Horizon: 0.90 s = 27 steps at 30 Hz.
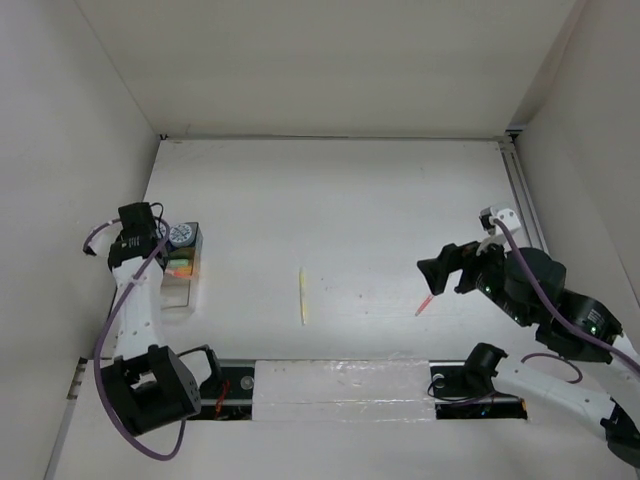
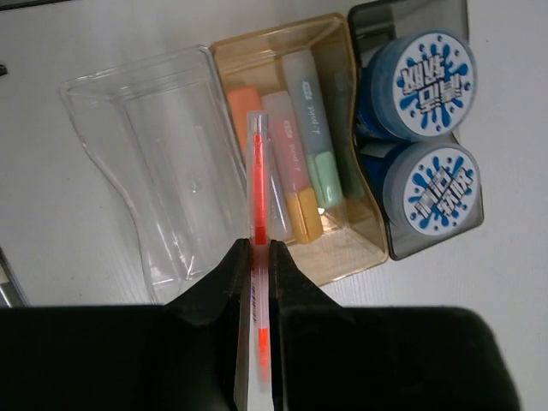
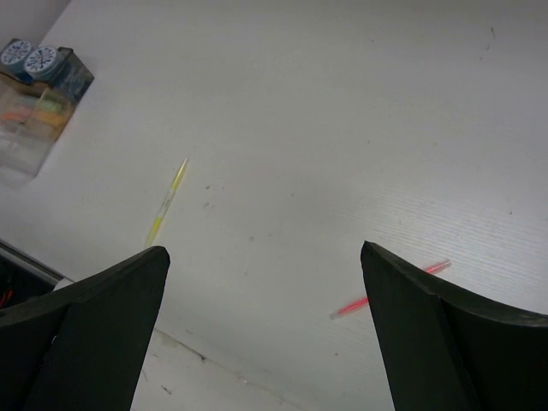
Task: Sort the stationery into containers
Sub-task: Place the stationery into the container
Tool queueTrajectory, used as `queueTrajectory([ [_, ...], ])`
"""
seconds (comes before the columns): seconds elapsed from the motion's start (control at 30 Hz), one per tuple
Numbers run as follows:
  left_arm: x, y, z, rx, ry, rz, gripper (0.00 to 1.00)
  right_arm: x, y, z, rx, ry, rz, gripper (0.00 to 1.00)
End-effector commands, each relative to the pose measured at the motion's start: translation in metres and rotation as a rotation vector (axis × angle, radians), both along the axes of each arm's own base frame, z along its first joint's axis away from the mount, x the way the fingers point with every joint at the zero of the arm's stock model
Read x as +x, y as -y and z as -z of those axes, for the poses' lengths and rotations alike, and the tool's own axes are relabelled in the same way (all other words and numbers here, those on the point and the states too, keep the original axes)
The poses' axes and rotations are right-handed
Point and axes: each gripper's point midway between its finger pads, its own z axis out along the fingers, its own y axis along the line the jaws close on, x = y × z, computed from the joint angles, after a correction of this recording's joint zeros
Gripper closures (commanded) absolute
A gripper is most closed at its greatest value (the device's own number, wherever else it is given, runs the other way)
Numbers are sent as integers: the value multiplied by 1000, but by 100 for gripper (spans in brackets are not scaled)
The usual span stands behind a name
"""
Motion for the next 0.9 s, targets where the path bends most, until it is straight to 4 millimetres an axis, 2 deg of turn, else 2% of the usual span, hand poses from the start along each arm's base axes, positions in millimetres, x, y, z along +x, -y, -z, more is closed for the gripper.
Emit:
queueTrajectory([
  [0.0,-17,-18,3,-15,14,-107,100,16,1,-27,-17,61,55,0],
  [0.07,-21,-19,6,-19,16,-127,100,19,-1,-27,-28,56,64,0],
  [0.17,-29,-29,15,-38,4,-180,100,25,1,-44,-35,84,88,0],
  [0.23,-28,-36,21,-56,-7,-186,100,30,-5,-48,-49,74,87,0],
  [0.27,-30,-39,24,-58,-23,-189,100,32,-4,-58,-36,87,98,0],
  [0.33,-33,-42,27,-72,-31,-205,100,35,-12,-61,-48,83,81,0],
  [0.47,-33,-42,29,-72,-31,-205,100,35,-21,-66,-45,95,37,0],
  [0.53,-36,-42,35,-71,-53,-212,100,36,-24,-61,-50,87,28,0],
  [0.63,-35,-44,44,-75,-73,-224,100,35,-25,-57,-55,91,17,0],
  [0.87,-37,-40,58,-106,-87,-233,100,27,-18,-66,-19,117,9,0],
])
